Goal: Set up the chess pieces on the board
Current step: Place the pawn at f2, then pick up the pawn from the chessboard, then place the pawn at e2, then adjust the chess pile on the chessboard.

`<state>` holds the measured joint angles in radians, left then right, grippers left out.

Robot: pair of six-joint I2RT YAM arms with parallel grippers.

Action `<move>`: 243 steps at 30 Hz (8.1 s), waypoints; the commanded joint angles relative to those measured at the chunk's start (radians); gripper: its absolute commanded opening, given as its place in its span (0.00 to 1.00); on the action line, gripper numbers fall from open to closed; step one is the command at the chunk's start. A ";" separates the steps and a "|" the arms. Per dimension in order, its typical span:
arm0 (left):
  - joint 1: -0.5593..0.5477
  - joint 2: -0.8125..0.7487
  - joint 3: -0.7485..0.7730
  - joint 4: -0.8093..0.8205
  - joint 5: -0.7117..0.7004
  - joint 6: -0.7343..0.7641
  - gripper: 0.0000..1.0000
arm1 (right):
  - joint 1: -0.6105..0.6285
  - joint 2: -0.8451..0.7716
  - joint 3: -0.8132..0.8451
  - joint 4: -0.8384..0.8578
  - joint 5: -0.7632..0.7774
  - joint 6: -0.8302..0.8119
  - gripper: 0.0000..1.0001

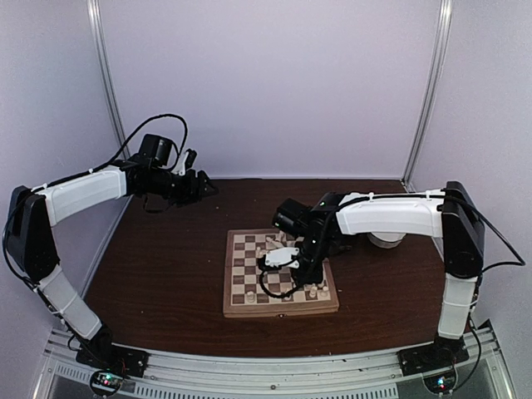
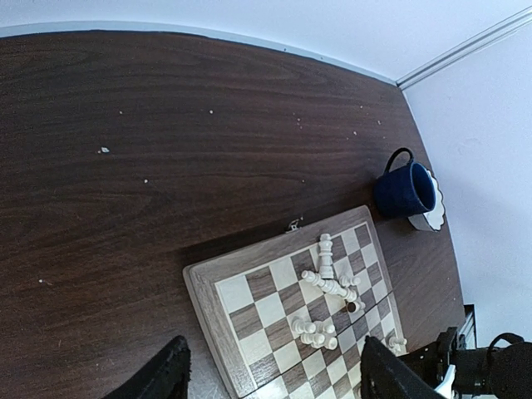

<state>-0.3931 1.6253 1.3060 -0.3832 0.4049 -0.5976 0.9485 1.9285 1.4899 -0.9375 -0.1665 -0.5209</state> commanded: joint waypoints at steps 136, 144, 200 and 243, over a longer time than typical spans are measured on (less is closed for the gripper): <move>0.007 0.021 0.039 0.023 0.039 -0.013 0.70 | -0.247 0.200 0.452 -0.108 -0.075 0.115 0.06; 0.007 0.026 0.038 0.023 0.042 -0.020 0.70 | -0.152 0.000 0.212 -0.030 -0.120 0.059 0.07; 0.005 0.031 0.041 0.023 0.054 -0.024 0.70 | -0.037 0.106 0.140 -0.064 -0.141 0.019 0.12; -0.003 0.049 0.049 0.021 0.075 -0.020 0.69 | -0.208 0.216 0.431 -0.082 -0.166 0.066 0.25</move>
<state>-0.3935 1.6611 1.3228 -0.3859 0.4625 -0.6155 0.7254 2.1323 1.8359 -1.0115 -0.2955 -0.4259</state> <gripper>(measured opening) 0.692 0.254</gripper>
